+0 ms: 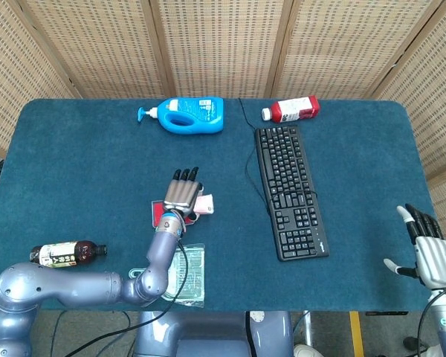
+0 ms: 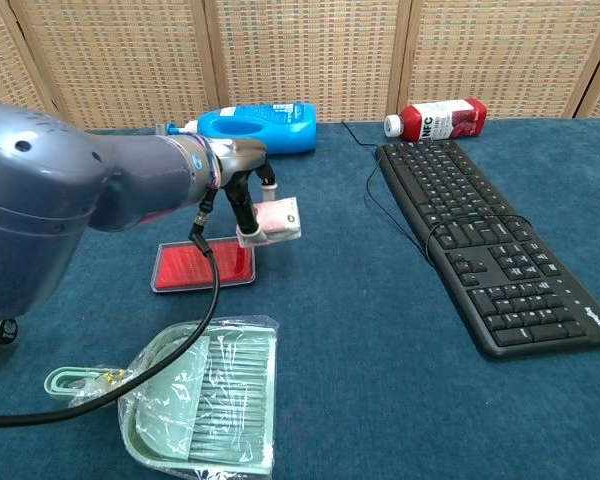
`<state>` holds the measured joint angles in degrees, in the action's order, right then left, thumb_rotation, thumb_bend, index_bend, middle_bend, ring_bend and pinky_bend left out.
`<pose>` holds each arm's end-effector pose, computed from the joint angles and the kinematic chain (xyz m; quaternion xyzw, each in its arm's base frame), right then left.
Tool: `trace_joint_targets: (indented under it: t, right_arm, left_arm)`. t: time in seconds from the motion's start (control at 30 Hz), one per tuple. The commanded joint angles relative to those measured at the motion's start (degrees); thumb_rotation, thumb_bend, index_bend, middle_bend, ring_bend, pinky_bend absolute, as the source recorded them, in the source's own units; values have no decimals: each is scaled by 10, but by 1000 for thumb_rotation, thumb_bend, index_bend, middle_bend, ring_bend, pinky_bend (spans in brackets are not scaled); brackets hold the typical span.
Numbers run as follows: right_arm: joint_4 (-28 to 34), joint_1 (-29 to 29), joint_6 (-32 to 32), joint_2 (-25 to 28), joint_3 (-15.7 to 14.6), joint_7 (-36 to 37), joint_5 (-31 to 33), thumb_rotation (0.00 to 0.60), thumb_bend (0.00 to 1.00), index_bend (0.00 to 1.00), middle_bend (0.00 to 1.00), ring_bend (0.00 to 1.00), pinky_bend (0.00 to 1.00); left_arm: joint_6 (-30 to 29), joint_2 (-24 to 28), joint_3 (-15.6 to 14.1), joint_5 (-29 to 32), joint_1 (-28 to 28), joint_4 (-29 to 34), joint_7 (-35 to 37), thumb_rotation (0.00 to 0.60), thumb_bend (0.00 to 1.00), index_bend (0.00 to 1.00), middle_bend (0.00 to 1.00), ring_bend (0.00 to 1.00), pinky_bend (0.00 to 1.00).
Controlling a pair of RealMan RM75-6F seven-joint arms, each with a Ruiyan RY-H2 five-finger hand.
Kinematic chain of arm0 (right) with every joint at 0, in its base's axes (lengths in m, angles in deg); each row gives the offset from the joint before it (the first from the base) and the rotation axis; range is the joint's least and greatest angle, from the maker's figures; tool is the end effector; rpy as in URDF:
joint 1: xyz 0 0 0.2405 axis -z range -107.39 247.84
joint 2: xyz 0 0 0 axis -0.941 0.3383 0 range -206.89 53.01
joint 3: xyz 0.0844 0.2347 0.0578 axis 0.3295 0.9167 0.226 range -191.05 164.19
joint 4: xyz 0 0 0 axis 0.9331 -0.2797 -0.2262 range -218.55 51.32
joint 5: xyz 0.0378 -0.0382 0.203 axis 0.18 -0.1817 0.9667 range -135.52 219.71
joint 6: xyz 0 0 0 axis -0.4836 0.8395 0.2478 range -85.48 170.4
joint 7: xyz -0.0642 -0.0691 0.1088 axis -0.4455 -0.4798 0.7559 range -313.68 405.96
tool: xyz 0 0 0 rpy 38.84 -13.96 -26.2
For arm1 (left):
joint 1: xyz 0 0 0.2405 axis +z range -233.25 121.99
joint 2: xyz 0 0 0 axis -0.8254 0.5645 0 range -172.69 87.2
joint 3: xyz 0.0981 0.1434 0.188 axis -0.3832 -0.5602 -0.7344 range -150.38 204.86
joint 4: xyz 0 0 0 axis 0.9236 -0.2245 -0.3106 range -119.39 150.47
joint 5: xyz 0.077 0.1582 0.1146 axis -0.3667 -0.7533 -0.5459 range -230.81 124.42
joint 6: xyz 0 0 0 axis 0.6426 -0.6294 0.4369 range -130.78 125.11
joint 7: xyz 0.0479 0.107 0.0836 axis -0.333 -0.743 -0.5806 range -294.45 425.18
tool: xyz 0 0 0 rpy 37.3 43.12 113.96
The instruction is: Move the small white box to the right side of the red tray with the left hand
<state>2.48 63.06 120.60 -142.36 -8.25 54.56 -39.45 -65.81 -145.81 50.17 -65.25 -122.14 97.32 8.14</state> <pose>-0.3368 -0.2039 0.1586 0.5709 -0.4359 0.3860 0.5789 -0.0291 0.3777 -0.0726 -0.7224 -0.4398 -0.2433 0.4748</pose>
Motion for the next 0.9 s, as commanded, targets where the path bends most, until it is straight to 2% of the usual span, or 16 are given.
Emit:
trace_joint_targets:
  t: [0.03, 0.33, 0.9]
  right_arm:
    - [-3, 0, -1, 2, 1, 7, 2, 600, 0, 5, 0, 0, 0]
    - [-6, -2, -7, 4, 1, 17, 3, 600, 0, 5, 0, 0, 0]
    - [-9, -3, -11, 5, 1, 24, 5, 600, 0, 5, 0, 0, 0]
  left_arm:
    - [5, -19, 1, 14, -17, -25, -12, 600, 321, 492, 0, 0, 0]
    - [19, -53, 2, 30, -40, -77, -20, 600, 319, 479, 0, 0, 0]
    - [40, -90, -4, 21, -55, -139, -22, 600, 314, 441, 0, 0, 0]
